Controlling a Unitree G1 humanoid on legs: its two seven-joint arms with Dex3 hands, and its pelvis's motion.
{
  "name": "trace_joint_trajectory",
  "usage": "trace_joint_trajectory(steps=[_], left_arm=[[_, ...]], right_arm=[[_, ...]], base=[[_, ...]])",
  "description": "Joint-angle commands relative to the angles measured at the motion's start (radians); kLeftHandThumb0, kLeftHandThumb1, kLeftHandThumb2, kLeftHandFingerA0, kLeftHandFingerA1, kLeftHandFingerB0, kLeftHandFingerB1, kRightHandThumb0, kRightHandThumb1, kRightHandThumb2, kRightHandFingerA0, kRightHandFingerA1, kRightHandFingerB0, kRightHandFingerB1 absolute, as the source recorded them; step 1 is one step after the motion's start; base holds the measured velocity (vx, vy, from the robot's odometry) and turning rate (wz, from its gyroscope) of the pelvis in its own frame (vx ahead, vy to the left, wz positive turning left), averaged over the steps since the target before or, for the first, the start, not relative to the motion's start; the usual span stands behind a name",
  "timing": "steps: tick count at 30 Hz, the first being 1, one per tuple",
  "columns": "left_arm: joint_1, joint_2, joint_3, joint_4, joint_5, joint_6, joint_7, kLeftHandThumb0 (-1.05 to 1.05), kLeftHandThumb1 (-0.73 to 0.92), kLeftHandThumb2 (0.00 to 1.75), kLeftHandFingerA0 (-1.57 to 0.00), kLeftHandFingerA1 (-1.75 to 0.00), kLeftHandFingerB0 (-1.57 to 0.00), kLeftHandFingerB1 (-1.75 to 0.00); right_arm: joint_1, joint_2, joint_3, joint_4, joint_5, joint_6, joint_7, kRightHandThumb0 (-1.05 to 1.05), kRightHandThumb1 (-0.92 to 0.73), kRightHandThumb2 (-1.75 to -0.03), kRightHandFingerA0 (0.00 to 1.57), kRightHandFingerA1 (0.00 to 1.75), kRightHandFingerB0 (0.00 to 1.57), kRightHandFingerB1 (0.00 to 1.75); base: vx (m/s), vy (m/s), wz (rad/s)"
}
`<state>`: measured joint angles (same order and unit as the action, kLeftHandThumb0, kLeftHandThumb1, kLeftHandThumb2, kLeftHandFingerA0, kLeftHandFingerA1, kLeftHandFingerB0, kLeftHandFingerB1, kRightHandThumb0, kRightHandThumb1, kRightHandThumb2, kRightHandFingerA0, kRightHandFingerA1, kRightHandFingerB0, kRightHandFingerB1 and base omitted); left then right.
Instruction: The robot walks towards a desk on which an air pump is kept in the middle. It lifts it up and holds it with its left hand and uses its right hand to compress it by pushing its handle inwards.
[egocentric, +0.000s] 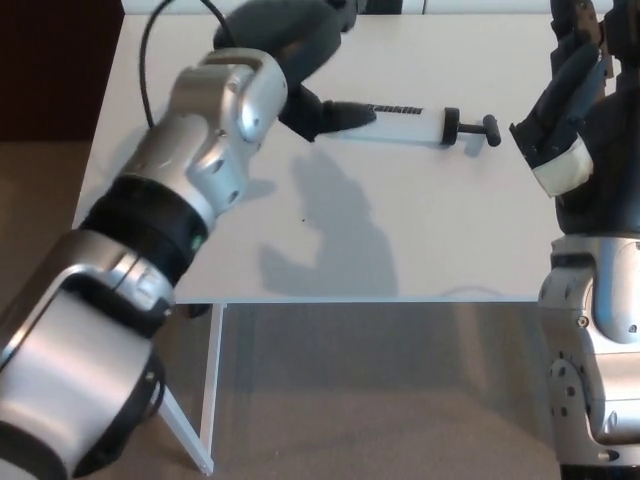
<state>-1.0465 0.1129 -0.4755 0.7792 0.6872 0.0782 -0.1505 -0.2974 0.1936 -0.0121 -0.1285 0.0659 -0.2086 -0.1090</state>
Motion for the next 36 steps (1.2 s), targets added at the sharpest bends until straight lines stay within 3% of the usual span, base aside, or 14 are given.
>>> trace_joint_trajectory(steps=[1,3,4,11,12,14,15,23,24,26,28,29,32,36], left_arm=[[0.347,0.314,0.186,-0.771,-0.136,-0.137,-0.201,-0.93,0.72,0.62,0.00,-0.20,0.00,-0.24],[0.405,0.341,0.221,-0.865,-0.154,-0.145,-0.211,-0.93,0.72,0.62,0.00,-0.20,0.00,-0.24],[0.656,0.400,0.376,-1.128,-0.234,-0.228,-0.214,-0.90,0.61,0.99,-0.08,-0.16,-0.09,-0.22],[1.043,0.403,0.611,-1.367,-0.369,-0.395,-0.202,-0.87,0.60,0.96,-0.04,-0.33,-0.12,-0.31],[1.135,0.387,0.647,-1.379,-0.407,-0.442,-0.197,-0.38,0.34,0.98,-0.01,-0.49,0.00,-0.46],[1.200,0.377,0.672,-1.389,-0.434,-0.472,-0.193,-0.38,0.34,0.98,-0.01,-0.49,0.00,-0.46],[1.322,0.356,0.711,-1.384,-0.500,-0.543,-0.189,-0.81,0.75,0.63,-0.18,-0.30,-0.23,-0.29],[1.821,0.248,0.842,-1.334,-0.809,-0.721,-0.238,-0.82,0.74,0.63,-0.30,-0.34,-0.32,-0.32],[1.912,0.226,0.858,-1.335,-0.887,-0.699,-0.291,-0.86,0.60,1.01,-0.35,-0.48,-0.25,-0.42],[2.015,0.204,0.875,-1.334,-0.977,-0.674,-0.350,-0.86,0.60,1.01,-0.35,-0.48,-0.25,-0.42],[2.082,0.208,0.875,-1.297,-1.051,-0.679,-0.420,-0.88,0.66,0.66,-0.43,-0.38,-0.37,-0.34],[2.100,0.212,0.877,-1.274,-1.078,-0.680,-0.450,-0.81,0.72,0.63,-0.44,-0.45,-0.40,-0.38],[2.109,0.228,0.892,-1.197,-1.113,-0.676,-0.513,-0.83,0.66,0.67,-0.52,-0.42,-0.44,-0.38],[2.083,0.253,0.935,-1.054,-1.146,-0.620,-0.642,-0.82,0.71,0.60,-0.56,-0.41,-0.48,-0.36]], right_arm=[[0.129,-0.071,-0.013,-0.134,0.028,-0.008,0.067,-0.78,-0.92,-0.70,0.12,0.24,0.10,0.22],[0.156,-0.082,-0.009,-0.155,0.026,-0.012,0.080,-0.78,-0.92,-0.70,0.12,0.24,0.10,0.22],[0.289,-0.129,0.003,-0.251,0.040,-0.027,0.137,-0.90,-0.75,-0.87,0.11,0.30,0.07,0.22],[0.507,-0.201,-0.005,-0.355,0.082,-0.115,0.230,-0.89,-0.74,-0.84,0.11,0.32,0.08,0.23],[0.556,-0.217,-0.018,-0.368,0.094,-0.136,0.250,-0.83,-0.87,-0.68,0.10,0.26,0.09,0.22],[0.590,-0.229,-0.027,-0.377,0.102,-0.149,0.263,-0.83,-0.87,-0.68,0.10,0.26,0.09,0.22],[0.650,-0.247,-0.045,-0.384,0.113,-0.183,0.286,-0.82,-0.69,-1.06,0.07,0.35,0.06,0.27],[0.869,-0.291,-0.099,-0.351,0.176,-0.306,0.360,-0.88,-0.72,-1.06,0.06,0.25,0.06,0.21],[0.902,-0.293,-0.105,-0.344,0.185,-0.309,0.366,-0.89,-0.72,-1.06,0.07,0.25,0.07,0.20],[0.939,-0.295,-0.111,-0.337,0.195,-0.311,0.374,-0.89,-0.72,-1.06,0.07,0.25,0.07,0.20],[0.965,-0.300,-0.120,-0.297,0.183,-0.336,0.376,-0.87,-0.73,-1.07,0.06,0.29,0.06,0.20],[0.977,-0.304,-0.124,-0.277,0.177,-0.344,0.378,-0.78,-0.88,-0.68,0.05,0.30,0.02,0.20],[0.996,-0.310,-0.133,-0.229,0.174,-0.358,0.383,-0.86,-0.73,-1.07,0.06,0.32,0.05,0.21],[0.988,-0.309,-0.145,-0.099,0.170,-0.409,0.392,-0.84,-0.73,-1.06,0.06,0.37,0.06,0.24]], base=[[0.00,0.000,0.00],[0.00,0.000,0.00],[0.00,0.000,0.00],[0.00,0.000,0.00],[0.00,0.000,0.00],[0.00,0.000,0.00],[0.00,0.000,0.00],[0.00,0.000,0.00],[0.00,0.000,0.00],[0.00,0.000,0.00],[0.00,0.000,0.00],[0.00,0.000,0.00],[0.00,0.000,0.00],[0.00,0.000,0.00]])
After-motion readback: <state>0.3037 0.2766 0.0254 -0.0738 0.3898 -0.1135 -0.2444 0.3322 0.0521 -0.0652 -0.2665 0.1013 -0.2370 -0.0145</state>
